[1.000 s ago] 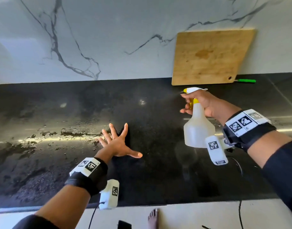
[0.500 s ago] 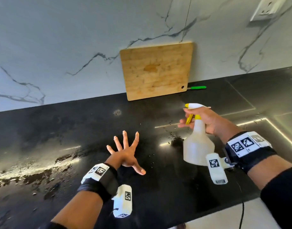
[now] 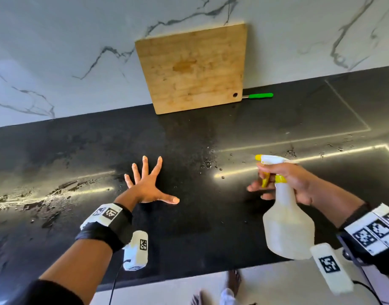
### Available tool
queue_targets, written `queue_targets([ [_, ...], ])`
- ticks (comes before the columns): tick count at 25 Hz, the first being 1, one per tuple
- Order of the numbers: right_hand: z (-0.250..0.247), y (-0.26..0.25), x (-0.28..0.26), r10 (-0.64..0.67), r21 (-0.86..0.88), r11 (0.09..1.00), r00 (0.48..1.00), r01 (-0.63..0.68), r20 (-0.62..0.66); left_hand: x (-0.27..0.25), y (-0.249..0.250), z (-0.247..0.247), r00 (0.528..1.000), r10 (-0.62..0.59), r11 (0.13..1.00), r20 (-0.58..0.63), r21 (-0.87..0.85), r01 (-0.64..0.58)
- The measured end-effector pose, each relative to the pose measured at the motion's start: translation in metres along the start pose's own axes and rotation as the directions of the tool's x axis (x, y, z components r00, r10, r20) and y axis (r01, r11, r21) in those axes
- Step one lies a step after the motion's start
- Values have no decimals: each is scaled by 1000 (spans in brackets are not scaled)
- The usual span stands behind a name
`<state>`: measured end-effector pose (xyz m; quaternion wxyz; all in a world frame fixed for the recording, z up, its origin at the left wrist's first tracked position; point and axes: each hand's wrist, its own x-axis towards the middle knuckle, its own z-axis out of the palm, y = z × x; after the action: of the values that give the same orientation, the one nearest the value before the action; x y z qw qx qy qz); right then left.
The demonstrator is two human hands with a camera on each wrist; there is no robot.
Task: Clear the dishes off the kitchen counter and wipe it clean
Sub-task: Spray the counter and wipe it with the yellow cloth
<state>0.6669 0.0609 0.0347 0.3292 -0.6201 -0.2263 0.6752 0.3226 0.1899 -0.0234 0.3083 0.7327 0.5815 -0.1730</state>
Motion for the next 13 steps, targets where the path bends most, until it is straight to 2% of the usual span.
queue_targets([
  [2,-13,17,-23,-8,11,1000,999,9,-43,-9,23,14,999,47,999,20,22,-47],
  [5,-19,55,-64,-16,29,999,996,19,-90,-28,54,51,983,178,982,41,53,-180],
  [8,-14,100,-104,19,28,999,992,-16,-124,-36,64,76,982,180,982,-65,67,-176],
  [11,-15,136,-125,20,18,1000,987,-17,-162,-38,67,79,980,164,986,-111,32,-161],
  [13,-26,146,-135,-27,32,999,960,37,-279,-42,78,76,979,148,989,-138,-5,-150],
])
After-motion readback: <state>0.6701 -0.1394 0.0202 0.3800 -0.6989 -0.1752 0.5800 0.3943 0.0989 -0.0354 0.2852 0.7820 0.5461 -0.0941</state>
